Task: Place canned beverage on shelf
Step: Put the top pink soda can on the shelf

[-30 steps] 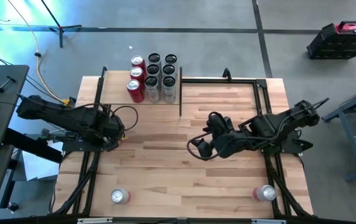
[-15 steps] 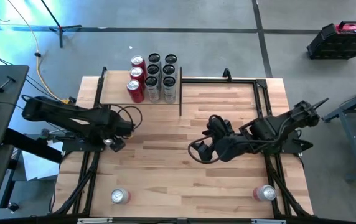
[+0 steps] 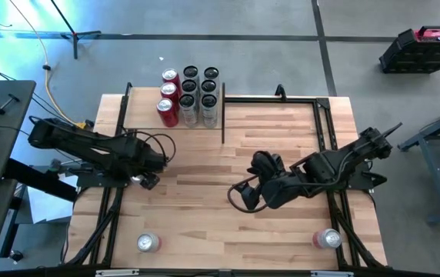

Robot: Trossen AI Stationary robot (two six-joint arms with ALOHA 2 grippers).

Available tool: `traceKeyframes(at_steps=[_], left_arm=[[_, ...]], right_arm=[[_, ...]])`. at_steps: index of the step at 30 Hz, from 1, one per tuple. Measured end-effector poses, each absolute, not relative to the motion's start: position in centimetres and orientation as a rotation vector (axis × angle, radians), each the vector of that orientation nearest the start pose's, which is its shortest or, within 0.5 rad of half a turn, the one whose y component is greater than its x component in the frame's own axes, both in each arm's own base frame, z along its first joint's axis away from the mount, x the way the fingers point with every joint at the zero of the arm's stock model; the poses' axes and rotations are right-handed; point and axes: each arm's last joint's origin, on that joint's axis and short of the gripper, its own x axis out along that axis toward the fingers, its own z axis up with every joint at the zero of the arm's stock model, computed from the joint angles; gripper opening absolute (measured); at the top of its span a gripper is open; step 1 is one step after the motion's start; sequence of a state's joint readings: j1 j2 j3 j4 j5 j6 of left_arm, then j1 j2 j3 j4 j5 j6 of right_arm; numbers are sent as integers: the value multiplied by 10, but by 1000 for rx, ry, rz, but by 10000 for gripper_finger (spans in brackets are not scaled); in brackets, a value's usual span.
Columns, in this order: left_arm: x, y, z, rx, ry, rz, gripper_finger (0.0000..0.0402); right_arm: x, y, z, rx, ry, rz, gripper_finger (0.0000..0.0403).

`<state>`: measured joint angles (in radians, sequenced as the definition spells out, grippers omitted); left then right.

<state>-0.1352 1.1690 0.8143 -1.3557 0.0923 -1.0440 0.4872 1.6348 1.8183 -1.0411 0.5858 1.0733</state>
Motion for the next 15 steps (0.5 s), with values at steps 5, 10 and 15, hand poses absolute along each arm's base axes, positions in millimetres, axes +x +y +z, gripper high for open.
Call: traceKeyframes(at_steps=[5, 10, 15], left_arm=[[160, -31, 222, -656, 1570, 565, 305], [160, -37, 222, -489, 1596, 370, 287], [160, -41, 222, -311, 1605, 203, 306]], right_arm=[[297, 140, 400, 588, 600, -453, 348], [297, 141, 400, 588, 603, -448, 348], [297, 141, 400, 588, 603, -448, 348]])
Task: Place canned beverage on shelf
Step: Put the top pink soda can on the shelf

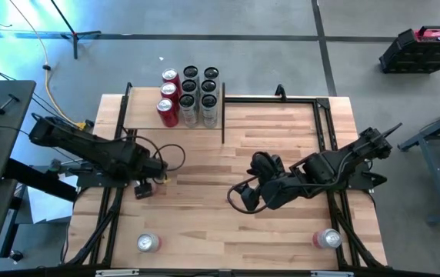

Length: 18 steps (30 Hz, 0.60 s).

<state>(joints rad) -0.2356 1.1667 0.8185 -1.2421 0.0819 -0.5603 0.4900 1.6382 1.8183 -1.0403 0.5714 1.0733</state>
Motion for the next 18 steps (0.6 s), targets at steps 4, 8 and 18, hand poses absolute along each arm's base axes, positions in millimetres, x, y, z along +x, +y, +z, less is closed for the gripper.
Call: traceKeyframes(at_steps=[4, 8, 18], left_arm=[[162, -42, 221, -257, 1590, 159, 329], [161, -41, 221, -298, 1598, 194, 347], [159, -43, 221, -628, 1592, 479, 350]], right_arm=[[297, 141, 400, 588, 603, -448, 348], [297, 141, 400, 593, 600, -444, 348], [299, 137, 400, 600, 598, -452, 348]])
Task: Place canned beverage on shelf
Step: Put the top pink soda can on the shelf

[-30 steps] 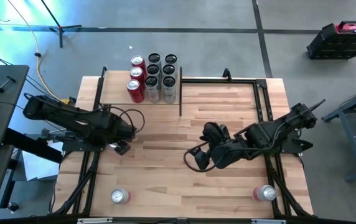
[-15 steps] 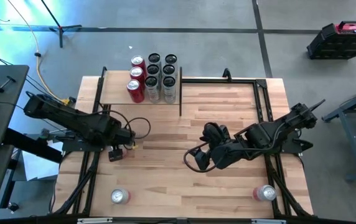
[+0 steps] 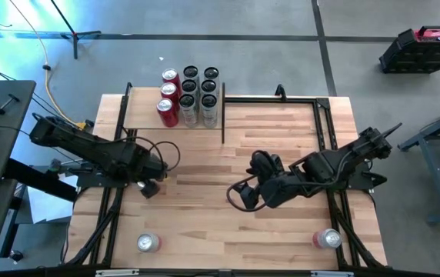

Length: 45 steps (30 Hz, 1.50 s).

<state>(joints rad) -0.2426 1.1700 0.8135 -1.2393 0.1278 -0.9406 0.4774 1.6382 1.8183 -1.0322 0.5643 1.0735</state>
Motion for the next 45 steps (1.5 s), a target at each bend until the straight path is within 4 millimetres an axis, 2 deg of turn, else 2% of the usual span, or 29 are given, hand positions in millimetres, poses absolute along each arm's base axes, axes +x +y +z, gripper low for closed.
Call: traceKeyframes(at_steps=[11, 17, 23, 28, 32, 38, 45], left_arm=[[158, -52, 221, -807, 1497, 736, 350], [161, -48, 221, -866, 1422, 826, 347], [161, -45, 221, -921, 1441, 839, 309], [161, -45, 223, -873, 1459, 784, 282], [161, -39, 246, -830, 1475, 754, 281], [156, -21, 300, -754, 1480, 745, 281], [159, 0, 357, -728, 1305, 536, 281]], right_arm=[[300, 136, 401, 616, 603, -442, 348], [300, 136, 401, 617, 601, -441, 348], [300, 136, 401, 617, 601, -440, 348], [300, 136, 401, 607, 603, -437, 348], [301, 134, 401, 559, 610, -425, 348], [299, 124, 406, 471, 642, -376, 348], [281, 94, 434, 300, 638, -272, 348]])
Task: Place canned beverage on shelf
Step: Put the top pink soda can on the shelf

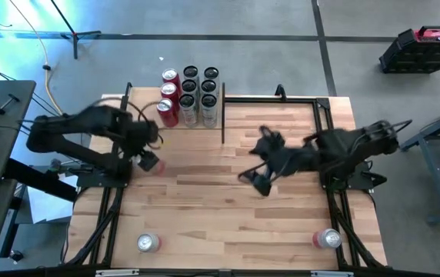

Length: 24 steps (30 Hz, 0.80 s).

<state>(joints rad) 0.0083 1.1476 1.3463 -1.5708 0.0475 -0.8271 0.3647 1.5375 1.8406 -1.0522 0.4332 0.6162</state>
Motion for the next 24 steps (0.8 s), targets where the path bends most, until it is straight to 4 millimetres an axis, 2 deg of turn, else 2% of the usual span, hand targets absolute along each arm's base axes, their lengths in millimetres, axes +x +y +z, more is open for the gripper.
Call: traceKeyframes(at_steps=[4, 8, 11, 15, 18, 21, 24], left_arm=[[159, 17, 381, -739, 1197, 518, 281], [153, 31, 403, -731, 1107, 516, 281], [148, 34, 422, -680, 1038, 456, 281], [139, 32, 458, -596, 861, 400, 281], [133, 34, 484, -518, 697, 471, 281], [117, 37, 508, -422, 543, 602, 281], [103, 42, 520, -329, 477, 784, 281]], right_arm=[[258, 72, 461, 172, 594, -249, 348], [227, 50, 489, 57, 533, -234, 348], [199, 37, 509, 1, 478, -232, 348], [158, 21, 530, -25, 389, -245, 348], [131, 13, 539, -31, 330, -256, 348], [110, 7, 543, -26, 288, -280, 348], [97, 2, 545, -21, 260, -320, 348]])
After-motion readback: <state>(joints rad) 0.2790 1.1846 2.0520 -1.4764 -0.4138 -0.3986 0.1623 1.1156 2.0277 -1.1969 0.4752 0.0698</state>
